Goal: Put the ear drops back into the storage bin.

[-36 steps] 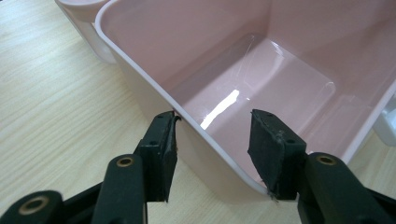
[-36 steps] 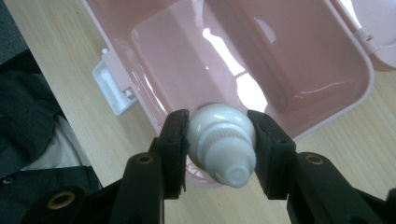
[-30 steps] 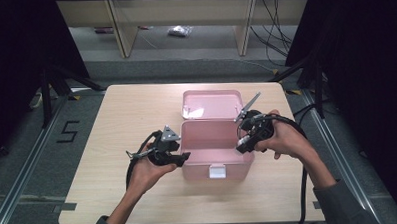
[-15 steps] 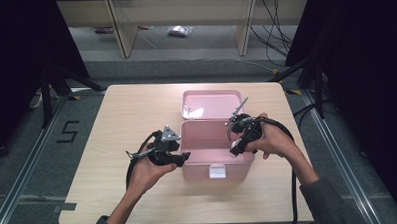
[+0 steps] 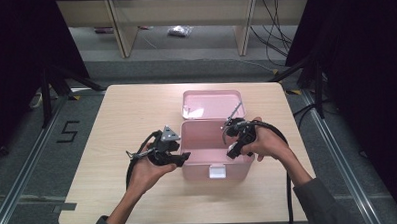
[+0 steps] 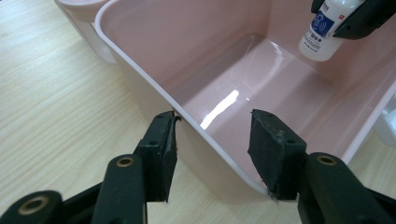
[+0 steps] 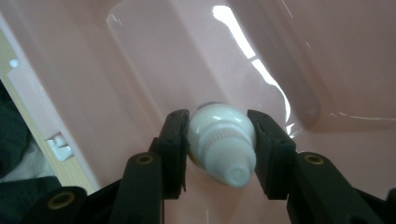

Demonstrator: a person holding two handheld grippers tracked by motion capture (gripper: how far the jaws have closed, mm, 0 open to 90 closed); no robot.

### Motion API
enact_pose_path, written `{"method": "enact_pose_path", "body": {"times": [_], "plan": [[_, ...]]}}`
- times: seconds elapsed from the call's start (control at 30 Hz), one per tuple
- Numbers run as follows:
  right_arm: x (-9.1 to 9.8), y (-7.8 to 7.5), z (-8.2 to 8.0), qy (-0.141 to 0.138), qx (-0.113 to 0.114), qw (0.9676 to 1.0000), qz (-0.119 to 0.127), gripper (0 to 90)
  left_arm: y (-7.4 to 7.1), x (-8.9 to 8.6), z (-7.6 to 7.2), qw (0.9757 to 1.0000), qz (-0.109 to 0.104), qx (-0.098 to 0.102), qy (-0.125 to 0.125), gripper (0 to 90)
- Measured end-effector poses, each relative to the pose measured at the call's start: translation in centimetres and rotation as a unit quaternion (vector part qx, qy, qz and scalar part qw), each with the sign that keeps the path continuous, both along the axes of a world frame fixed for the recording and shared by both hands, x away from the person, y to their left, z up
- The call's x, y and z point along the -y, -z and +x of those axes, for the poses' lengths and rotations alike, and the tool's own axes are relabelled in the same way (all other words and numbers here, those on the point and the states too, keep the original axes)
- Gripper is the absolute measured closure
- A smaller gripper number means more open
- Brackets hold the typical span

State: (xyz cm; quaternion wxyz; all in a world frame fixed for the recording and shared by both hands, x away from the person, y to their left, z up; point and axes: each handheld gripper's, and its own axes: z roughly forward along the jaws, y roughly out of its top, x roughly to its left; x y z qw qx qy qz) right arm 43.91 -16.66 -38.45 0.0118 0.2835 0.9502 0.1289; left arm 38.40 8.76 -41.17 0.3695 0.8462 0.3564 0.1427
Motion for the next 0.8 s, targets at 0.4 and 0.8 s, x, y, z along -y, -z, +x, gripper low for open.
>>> {"method": "enact_pose_path", "body": {"times": [0.4, 0.8], "plan": [[-0.3, 1.0, 0.4, -0.013, -0.002, 0.9999, 0.000, 60.5, 0.0, 0.0, 0.0, 1.0000, 0.000, 0.000, 0.001, 51.0], [-0.5, 1.6, 0.4, -0.018, -0.005, 0.9998, -0.002, 60.5, 0.0, 0.0, 0.0, 1.0000, 0.001, 0.001, 0.001, 50.9]]}}
